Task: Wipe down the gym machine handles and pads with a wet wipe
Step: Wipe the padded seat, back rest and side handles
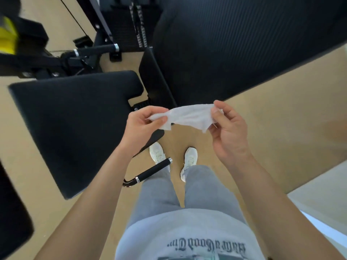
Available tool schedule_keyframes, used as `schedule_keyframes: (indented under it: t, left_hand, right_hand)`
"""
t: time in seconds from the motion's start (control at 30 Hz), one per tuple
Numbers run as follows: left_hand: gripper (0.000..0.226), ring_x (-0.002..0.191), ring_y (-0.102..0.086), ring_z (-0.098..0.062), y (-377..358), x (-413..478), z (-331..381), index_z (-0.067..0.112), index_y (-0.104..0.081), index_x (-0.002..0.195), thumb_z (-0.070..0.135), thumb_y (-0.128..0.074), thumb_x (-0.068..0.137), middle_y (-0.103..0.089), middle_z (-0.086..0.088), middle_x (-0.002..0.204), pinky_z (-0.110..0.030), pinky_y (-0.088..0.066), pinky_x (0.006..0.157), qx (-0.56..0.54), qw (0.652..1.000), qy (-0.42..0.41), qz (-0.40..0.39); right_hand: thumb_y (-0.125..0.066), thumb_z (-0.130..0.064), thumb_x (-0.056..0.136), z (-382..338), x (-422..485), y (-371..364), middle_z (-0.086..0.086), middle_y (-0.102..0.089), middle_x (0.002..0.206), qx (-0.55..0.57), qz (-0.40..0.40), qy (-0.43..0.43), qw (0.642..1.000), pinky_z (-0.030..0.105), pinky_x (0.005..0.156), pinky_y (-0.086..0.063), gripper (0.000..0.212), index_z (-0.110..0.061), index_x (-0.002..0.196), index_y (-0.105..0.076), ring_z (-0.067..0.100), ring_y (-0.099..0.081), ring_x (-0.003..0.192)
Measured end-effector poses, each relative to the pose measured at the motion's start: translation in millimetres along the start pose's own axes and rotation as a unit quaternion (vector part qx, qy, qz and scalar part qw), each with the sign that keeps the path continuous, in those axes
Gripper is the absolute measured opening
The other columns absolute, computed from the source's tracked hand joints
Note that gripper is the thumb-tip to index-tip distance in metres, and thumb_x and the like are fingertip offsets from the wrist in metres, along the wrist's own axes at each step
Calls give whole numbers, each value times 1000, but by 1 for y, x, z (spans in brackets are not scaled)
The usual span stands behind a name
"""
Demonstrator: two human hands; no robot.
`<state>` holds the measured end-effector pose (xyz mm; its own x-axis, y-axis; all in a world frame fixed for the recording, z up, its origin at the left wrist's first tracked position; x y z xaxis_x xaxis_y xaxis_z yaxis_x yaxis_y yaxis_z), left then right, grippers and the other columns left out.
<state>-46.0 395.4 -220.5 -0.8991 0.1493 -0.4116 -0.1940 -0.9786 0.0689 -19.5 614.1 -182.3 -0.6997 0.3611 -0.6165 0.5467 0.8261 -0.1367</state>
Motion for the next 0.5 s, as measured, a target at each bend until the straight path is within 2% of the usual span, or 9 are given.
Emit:
schedule_keyframes:
  t: [0.1,0.17,0.27,0.37,0.43,0.5]
  left_hand:
    - [10,98,-68,-14,7,-5,19,20,-77,103,19,-70,96,-72,4,102,-26,-55,81,115,991,-45,-56]
    - [12,110,-64,-10,10,-7,30,21,-75,106,23,-70,96,-68,7,115,-31,-55,94,150,983,-54,-88]
    - [45,128,-54,0,6,-15,54,26,-62,132,26,-78,89,-62,18,132,-33,-43,113,173,972,-85,-137]
    - [80,133,-52,0,-11,-21,75,32,-46,147,28,-88,80,-61,20,136,-29,-39,113,143,969,-108,-168]
    - [89,134,-51,-2,-24,-21,85,34,-41,152,29,-89,78,-58,19,140,-31,-41,113,123,970,-126,-166]
    - [92,135,-50,-2,-37,-20,92,34,-38,154,30,-89,78,-53,20,145,-31,-43,112,104,973,-137,-153]
  right_hand:
    - [-62,-1,97,-27,-14,-5,4,-63,97,38,-39,-23,998,19,67,-54,25,-11,119,-69,7,-64,75]
    - [-62,0,96,-41,-26,-11,11,-62,103,27,-71,-20,997,20,71,-56,29,-9,124,-67,11,-66,82]
    - [-65,-3,94,-57,-44,-20,17,-64,125,18,-110,-22,994,24,75,-58,32,-11,124,-69,17,-69,96]
    - [-70,-10,85,-75,-58,-29,14,-64,132,27,-137,-13,990,25,74,-59,41,-12,126,-68,19,-71,98]
    - [-71,-14,81,-87,-63,-32,12,-63,134,28,-147,0,989,25,72,-59,49,-12,130,-66,19,-71,99]
    - [-69,-10,85,-99,-63,-31,9,-64,126,35,-150,18,988,23,71,-58,48,-11,132,-64,17,-71,94]
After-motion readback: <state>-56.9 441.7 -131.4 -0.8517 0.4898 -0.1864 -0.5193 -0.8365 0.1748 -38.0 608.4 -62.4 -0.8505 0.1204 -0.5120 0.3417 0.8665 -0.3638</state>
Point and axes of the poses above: each hand's wrist, its own x-axis towards the middle knuckle, its own y-axis out of the back of the hand, z = x × y, the point moved 2 cm from there along x, towards the middle knuckle
